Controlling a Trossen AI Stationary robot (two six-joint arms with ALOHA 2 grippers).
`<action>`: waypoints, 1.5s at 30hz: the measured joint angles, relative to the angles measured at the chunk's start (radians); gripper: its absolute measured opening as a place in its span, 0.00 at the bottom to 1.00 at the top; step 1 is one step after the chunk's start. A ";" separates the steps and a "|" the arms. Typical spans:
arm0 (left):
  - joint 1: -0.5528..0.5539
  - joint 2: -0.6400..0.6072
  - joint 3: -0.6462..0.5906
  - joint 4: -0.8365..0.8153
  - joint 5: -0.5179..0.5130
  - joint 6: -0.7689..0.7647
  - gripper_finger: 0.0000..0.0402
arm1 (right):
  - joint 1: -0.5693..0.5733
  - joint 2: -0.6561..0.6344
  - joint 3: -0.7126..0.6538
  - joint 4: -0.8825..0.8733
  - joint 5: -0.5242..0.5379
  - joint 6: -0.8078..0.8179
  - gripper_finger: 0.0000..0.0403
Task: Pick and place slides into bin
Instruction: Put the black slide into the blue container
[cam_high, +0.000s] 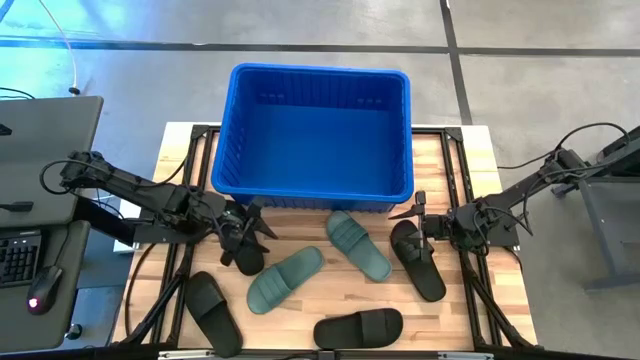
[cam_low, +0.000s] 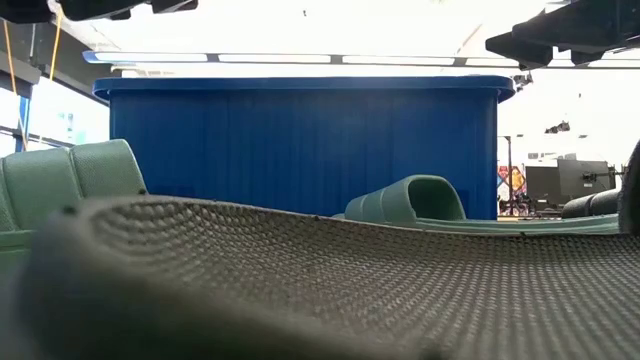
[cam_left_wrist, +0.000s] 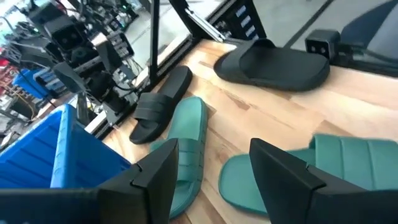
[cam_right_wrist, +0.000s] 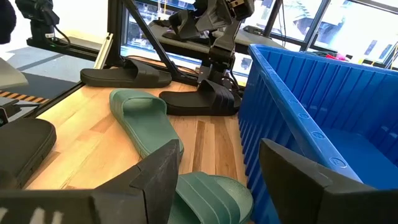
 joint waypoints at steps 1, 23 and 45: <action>0.000 0.002 0.000 0.012 0.000 -0.002 0.47 | 0.000 0.000 0.000 0.000 0.000 0.000 0.52; 0.000 0.016 0.000 -0.267 0.009 -0.520 0.43 | 0.000 0.000 0.000 0.000 0.000 0.000 0.52; -0.001 0.109 0.000 -0.854 0.020 -0.751 0.30 | 0.000 -0.001 0.000 -0.043 0.000 0.000 0.53</action>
